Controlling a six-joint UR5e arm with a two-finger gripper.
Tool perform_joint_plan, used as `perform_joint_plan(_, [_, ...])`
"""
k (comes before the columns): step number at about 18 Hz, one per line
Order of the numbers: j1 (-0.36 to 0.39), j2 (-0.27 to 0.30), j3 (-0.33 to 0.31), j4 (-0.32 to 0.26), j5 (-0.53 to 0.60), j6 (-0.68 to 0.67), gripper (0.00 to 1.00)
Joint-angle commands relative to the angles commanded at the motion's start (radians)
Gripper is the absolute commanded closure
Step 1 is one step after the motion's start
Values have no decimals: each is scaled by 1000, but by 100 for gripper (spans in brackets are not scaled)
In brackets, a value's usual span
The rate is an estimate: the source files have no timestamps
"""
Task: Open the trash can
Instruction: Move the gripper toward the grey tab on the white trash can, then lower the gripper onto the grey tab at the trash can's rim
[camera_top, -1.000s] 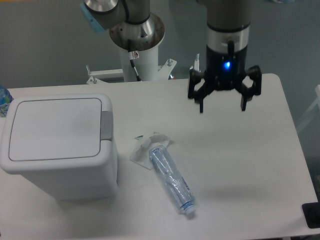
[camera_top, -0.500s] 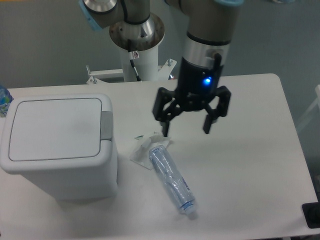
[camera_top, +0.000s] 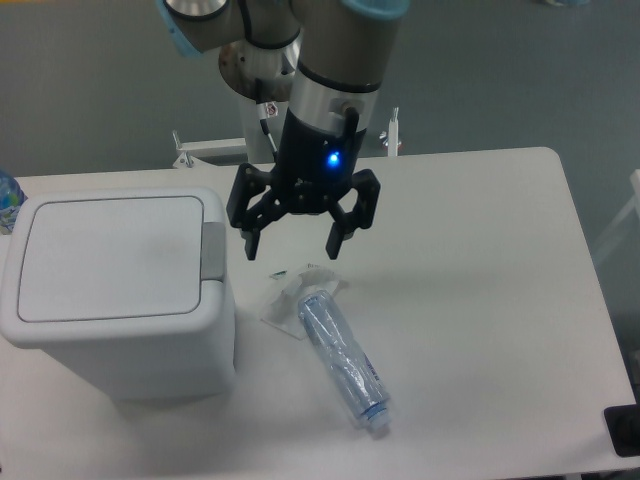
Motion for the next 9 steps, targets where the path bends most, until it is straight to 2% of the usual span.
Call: perform_joint_plan(9, [-20, 9, -49, 11, 0, 2, 0])
